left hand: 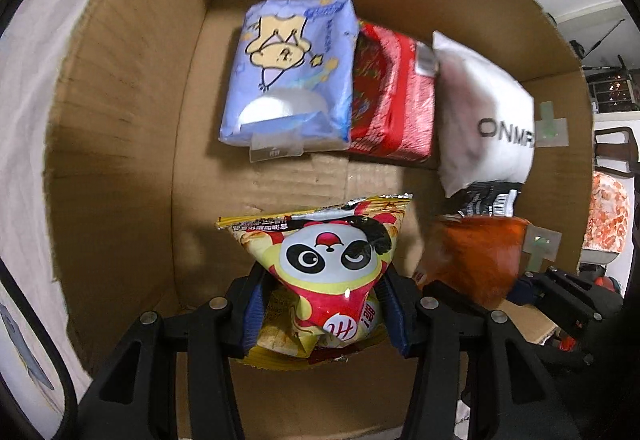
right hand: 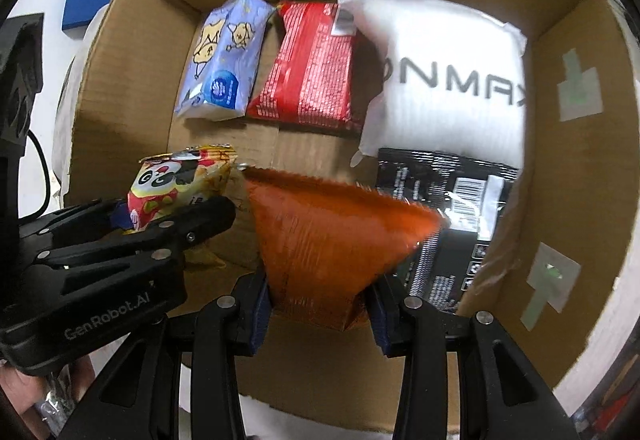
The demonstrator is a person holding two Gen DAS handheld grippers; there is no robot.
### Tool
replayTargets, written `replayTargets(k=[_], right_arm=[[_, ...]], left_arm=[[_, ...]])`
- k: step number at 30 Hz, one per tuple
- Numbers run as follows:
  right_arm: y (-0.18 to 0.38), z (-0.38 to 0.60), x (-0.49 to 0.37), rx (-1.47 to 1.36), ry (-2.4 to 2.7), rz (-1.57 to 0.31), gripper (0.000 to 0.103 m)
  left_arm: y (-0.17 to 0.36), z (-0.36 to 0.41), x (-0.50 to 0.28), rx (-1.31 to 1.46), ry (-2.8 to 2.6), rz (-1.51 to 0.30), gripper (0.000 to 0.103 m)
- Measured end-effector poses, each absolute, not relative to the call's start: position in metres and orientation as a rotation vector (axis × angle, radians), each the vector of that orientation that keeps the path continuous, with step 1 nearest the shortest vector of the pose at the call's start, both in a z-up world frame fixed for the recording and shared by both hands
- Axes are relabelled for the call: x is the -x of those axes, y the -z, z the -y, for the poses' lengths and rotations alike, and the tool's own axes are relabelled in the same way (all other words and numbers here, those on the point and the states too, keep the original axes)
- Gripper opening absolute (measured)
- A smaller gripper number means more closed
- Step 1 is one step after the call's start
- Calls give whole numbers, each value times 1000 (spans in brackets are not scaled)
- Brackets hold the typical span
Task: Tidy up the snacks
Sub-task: 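Lower both bags into the box and open both tools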
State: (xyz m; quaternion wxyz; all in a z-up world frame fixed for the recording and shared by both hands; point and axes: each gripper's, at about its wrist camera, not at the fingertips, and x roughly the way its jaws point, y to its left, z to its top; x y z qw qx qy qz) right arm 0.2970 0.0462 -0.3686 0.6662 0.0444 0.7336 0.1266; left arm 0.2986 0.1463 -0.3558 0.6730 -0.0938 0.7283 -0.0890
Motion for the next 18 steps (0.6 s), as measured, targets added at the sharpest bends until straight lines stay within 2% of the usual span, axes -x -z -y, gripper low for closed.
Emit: replayTargets(k=[4,6,8,18], right_arm=[[377,-50,-298,-91,-287,-1680,45],[379,-51,-297,-83,-282,-1682,49],[379,-50,-296,-87,-277,-1681,52],[358,-28,-296,-62,-232,-1641,53]], left_arm=[[366,-147,-297,188,186,-1682,48],[369,-147,-295,180,182,-1688,50],[368,-148,-293,173,180,-1682,56],[334,-146,-290,158,147,-1598,56]])
